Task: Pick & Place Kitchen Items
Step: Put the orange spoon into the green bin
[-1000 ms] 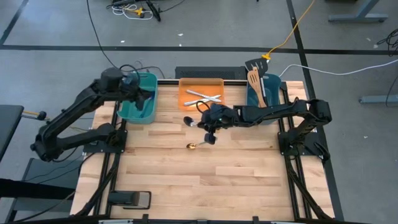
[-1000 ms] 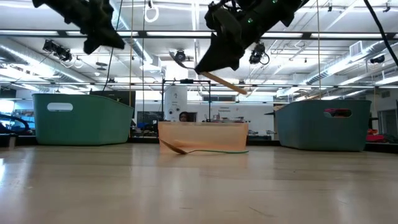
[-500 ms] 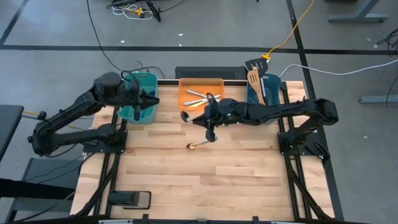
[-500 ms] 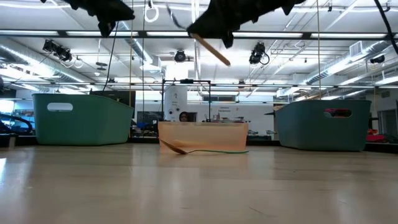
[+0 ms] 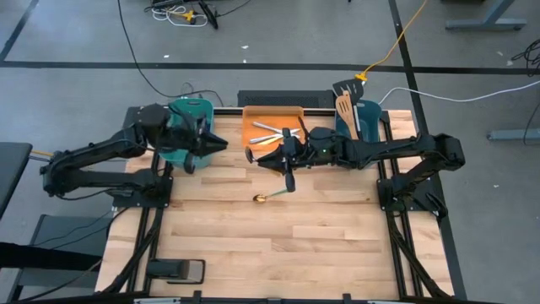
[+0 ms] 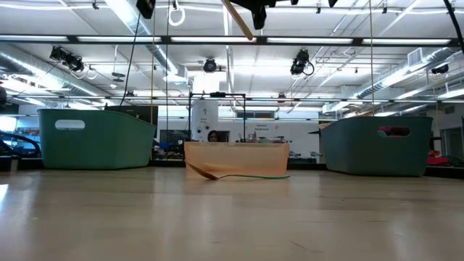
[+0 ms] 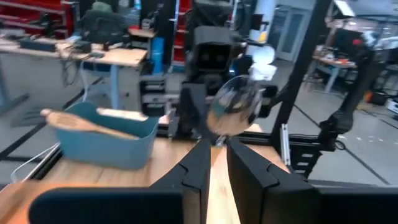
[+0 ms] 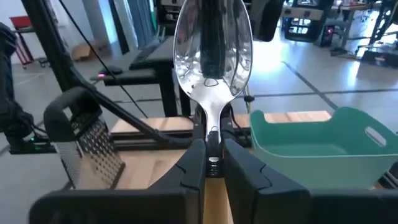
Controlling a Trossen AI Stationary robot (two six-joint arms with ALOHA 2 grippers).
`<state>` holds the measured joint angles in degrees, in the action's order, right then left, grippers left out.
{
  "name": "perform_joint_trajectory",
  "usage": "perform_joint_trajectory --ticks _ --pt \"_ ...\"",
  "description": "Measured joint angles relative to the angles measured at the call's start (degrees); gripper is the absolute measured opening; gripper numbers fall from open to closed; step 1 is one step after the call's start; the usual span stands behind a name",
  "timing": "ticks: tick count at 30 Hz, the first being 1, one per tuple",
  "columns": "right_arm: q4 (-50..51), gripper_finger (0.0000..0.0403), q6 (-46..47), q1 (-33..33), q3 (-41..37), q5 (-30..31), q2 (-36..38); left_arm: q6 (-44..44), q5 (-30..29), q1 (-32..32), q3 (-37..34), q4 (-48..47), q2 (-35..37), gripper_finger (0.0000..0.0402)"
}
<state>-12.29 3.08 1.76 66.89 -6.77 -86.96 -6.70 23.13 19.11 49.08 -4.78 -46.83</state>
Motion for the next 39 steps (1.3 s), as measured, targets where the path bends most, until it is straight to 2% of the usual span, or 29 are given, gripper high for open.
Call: perform_joint_trajectory --ticks 11,17,26,32,39 --pt "-4.2 0.0045 -0.6 0.0 0.0 -0.3 0.0 1.4 -4.5 -6.0 0.0 5.8 -9.1 0.0057" --pt "-5.1 0.0045 -0.8 0.0 0.0 -0.3 0.0 2.7 -4.7 -8.4 0.0 11.7 -14.7 0.0057" --pt "-6.1 0.0045 -1.0 0.0 0.0 -0.4 0.6 6.1 -4.9 -11.1 0.0 15.6 -20.2 0.0057" --pt "-6.1 0.0045 -1.0 0.0 0.0 -0.4 0.7 7.9 -9.9 -12.7 0.0 17.7 -21.8 0.0058" --pt "-6.1 0.0045 -0.9 0.0 0.0 -1.2 0.7 7.8 -10.9 -12.7 0.0 18.7 -21.7 0.0103"
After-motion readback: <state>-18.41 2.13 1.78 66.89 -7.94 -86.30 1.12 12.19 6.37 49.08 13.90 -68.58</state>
